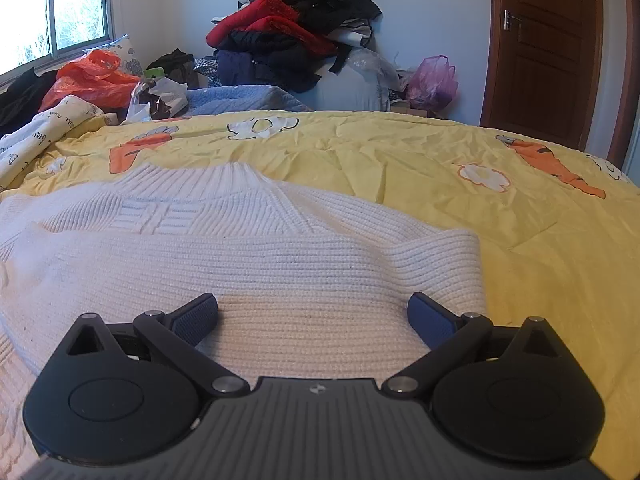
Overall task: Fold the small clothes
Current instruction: 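Grasp the other sleeve cuff with the left tool and lift, then lay the sleeve across the body and open the left tool, then grasp the sweater's side edge with the right tool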
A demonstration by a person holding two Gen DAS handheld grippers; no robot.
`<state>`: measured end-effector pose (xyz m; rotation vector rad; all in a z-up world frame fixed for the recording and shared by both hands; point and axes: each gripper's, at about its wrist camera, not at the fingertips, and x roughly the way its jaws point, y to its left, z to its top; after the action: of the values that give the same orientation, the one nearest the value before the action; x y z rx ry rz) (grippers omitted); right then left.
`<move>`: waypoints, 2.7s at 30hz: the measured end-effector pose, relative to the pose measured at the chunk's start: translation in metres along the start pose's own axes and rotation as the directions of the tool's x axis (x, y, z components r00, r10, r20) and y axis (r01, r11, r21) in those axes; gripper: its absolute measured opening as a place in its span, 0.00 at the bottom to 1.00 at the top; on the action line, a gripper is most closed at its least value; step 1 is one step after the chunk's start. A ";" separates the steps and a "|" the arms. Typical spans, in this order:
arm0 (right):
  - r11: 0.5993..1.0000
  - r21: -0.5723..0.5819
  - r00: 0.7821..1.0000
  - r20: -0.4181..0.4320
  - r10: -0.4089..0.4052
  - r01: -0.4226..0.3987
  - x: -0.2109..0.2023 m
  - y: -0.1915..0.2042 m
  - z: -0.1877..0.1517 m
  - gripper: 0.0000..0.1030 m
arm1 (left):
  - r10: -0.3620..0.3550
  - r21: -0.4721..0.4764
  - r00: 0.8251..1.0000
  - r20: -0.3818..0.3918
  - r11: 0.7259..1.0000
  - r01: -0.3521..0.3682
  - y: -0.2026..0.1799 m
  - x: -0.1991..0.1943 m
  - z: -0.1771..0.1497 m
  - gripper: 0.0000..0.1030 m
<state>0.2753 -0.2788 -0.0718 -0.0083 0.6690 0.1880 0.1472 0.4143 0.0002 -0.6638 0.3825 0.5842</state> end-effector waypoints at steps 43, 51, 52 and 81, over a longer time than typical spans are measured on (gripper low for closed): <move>0.998 0.054 0.999 0.023 0.036 -0.037 -0.003 -0.007 -0.001 0.97 | -0.310 0.614 0.889 -0.338 0.643 0.458 -0.297 -0.075 -0.289 0.07; 0.996 0.074 0.998 0.031 0.051 -0.054 -0.004 -0.011 -0.001 0.97 | -0.335 0.692 0.864 -0.375 0.518 0.502 -0.280 -0.108 -0.306 0.79; 0.996 0.074 0.998 0.031 0.052 -0.054 -0.004 -0.012 -0.001 0.97 | -0.356 0.711 0.875 -0.328 0.516 0.477 -0.272 -0.118 -0.304 0.86; 0.814 0.439 0.848 -0.186 0.496 -0.380 0.026 0.098 0.047 0.77 | -0.268 0.570 0.857 -0.440 0.654 0.497 -0.204 -0.097 -0.281 1.00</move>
<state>0.3071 -0.1743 -0.0461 0.5203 0.9944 0.5122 0.1568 0.0590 -0.0614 -0.1105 0.6930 -0.1120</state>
